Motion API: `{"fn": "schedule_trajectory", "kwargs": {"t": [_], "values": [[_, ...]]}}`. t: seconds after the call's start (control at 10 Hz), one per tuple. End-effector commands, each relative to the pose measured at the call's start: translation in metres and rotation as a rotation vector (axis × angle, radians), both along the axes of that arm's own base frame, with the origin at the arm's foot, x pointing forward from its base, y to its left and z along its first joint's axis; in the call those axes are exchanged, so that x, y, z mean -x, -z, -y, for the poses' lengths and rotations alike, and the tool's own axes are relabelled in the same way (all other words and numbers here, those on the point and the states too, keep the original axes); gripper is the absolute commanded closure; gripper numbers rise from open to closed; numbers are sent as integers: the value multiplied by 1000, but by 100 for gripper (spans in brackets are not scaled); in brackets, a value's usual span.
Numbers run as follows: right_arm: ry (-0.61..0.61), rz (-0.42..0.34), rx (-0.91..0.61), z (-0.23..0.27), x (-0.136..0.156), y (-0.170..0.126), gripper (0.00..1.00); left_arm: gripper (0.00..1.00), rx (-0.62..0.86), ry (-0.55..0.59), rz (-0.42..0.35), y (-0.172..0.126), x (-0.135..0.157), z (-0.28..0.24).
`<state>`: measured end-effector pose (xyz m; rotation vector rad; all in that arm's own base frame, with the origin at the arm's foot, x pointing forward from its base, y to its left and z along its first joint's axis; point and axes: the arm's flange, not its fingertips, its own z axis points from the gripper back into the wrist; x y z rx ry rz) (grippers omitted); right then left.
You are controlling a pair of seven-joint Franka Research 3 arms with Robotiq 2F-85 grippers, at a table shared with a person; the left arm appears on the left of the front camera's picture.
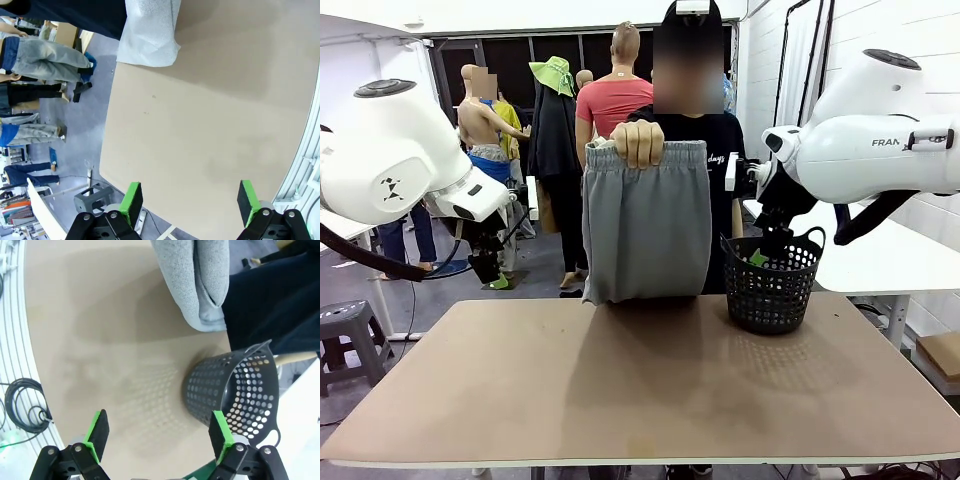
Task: Fold the training pants.
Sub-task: Grab both ends of the Training pants handed by a person.
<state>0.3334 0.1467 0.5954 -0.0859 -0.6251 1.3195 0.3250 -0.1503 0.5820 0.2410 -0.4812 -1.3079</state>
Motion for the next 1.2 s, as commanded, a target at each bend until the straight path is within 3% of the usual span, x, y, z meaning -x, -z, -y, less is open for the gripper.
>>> {"fn": "schedule_trajectory", "kwargs": {"t": [0.0,0.4,0.6,0.8,1.1], "values": [[-8,14,-12,1,-18,9,0,0,-33,142,24,5,-20,-9],[-109,37,-187,10,-49,27,0,0,150,406,108,17,-57,-15],[-189,32,-328,10,-55,33,0,0,254,473,133,19,-67,-8],[-236,35,-358,9,-62,35,0,0,293,544,125,22,-79,0],[-291,52,-450,4,-63,39,0,0,401,626,174,18,-83,17]]}}
